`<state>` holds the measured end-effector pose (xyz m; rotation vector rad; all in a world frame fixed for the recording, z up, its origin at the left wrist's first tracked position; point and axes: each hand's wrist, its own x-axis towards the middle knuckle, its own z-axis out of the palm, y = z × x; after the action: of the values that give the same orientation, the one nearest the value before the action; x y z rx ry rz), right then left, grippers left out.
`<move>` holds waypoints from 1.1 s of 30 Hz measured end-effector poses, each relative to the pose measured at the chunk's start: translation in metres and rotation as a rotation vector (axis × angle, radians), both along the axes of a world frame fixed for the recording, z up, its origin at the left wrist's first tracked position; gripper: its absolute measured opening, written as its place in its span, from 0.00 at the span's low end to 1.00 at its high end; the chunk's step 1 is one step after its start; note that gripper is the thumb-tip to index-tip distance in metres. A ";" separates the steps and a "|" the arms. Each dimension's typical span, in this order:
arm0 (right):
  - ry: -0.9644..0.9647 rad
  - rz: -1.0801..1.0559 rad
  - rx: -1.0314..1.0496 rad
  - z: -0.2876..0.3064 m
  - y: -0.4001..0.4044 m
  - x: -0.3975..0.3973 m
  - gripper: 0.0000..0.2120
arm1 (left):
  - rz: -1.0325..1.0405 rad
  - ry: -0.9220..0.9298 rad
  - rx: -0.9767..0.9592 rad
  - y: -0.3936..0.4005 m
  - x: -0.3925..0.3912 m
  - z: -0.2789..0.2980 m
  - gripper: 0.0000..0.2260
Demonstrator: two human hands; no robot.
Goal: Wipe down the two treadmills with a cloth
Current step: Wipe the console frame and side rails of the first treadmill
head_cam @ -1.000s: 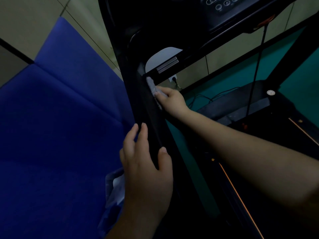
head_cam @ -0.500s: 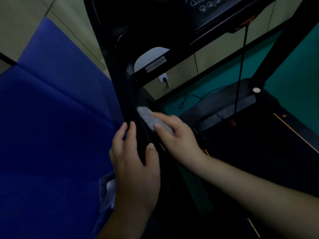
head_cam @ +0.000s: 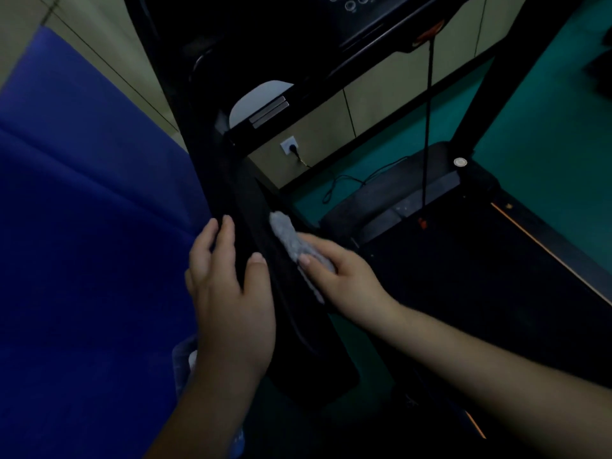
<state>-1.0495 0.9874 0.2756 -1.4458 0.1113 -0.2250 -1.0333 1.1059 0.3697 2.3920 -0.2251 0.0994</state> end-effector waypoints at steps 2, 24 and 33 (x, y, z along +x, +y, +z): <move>0.031 0.022 0.000 0.010 -0.004 -0.021 0.16 | -0.004 0.013 -0.028 0.000 0.001 0.000 0.23; -0.041 -0.300 -0.618 0.122 0.069 0.017 0.10 | -0.008 0.296 -0.838 0.076 0.075 -0.003 0.14; 0.356 -0.568 -0.658 0.098 0.071 -0.026 0.08 | 0.099 0.372 -0.931 0.083 0.050 -0.086 0.14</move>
<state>-1.0757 1.0587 0.3740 -2.0781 0.8051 -0.4971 -0.9832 1.1885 0.2840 1.4530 0.1070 -0.1659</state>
